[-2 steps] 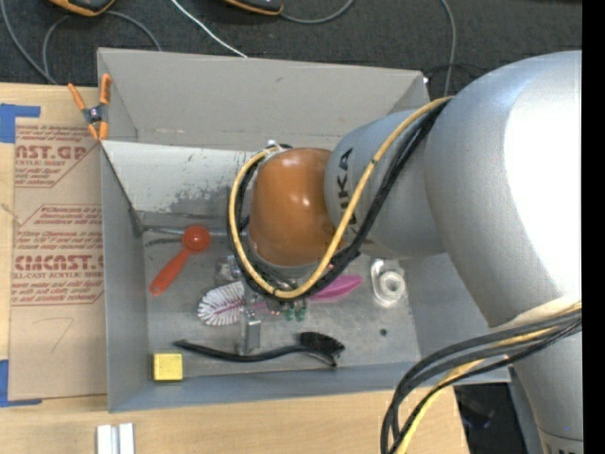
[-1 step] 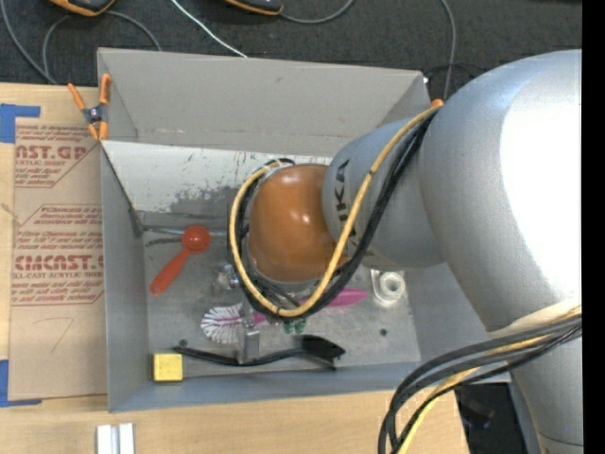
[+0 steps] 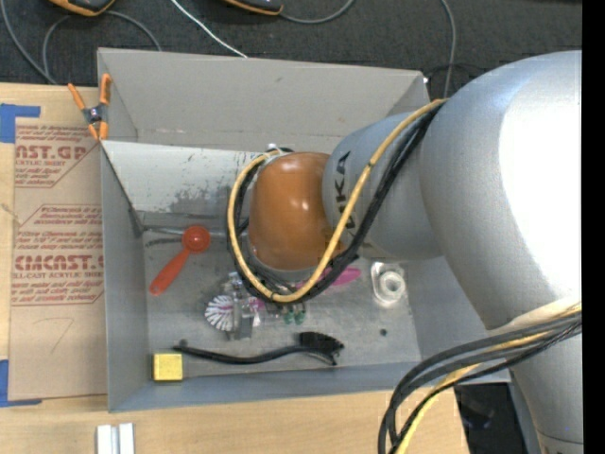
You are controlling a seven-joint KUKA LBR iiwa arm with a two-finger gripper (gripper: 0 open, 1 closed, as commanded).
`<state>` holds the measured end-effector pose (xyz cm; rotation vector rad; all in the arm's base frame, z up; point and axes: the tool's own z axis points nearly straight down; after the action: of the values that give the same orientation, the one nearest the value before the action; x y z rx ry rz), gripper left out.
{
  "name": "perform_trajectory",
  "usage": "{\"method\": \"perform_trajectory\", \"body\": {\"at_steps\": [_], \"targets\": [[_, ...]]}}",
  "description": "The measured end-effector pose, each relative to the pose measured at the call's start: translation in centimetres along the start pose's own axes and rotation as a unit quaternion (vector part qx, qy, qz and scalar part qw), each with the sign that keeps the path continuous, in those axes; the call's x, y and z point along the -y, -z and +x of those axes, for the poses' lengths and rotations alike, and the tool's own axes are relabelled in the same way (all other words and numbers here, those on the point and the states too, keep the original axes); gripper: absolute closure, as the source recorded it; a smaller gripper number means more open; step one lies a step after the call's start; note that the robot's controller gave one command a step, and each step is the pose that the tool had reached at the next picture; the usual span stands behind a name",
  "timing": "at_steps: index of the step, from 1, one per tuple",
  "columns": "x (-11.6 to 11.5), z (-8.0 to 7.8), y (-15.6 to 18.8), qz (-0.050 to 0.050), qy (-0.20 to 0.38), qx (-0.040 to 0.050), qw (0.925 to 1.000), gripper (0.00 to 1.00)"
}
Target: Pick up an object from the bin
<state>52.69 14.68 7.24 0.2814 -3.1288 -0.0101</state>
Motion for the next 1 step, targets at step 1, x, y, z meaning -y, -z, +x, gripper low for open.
{"method": "perform_trajectory", "body": {"at_steps": [1], "targets": [[0.0, 0.0, 0.0, 0.0, 0.0, 0.0, 1.0, 1.0]]}}
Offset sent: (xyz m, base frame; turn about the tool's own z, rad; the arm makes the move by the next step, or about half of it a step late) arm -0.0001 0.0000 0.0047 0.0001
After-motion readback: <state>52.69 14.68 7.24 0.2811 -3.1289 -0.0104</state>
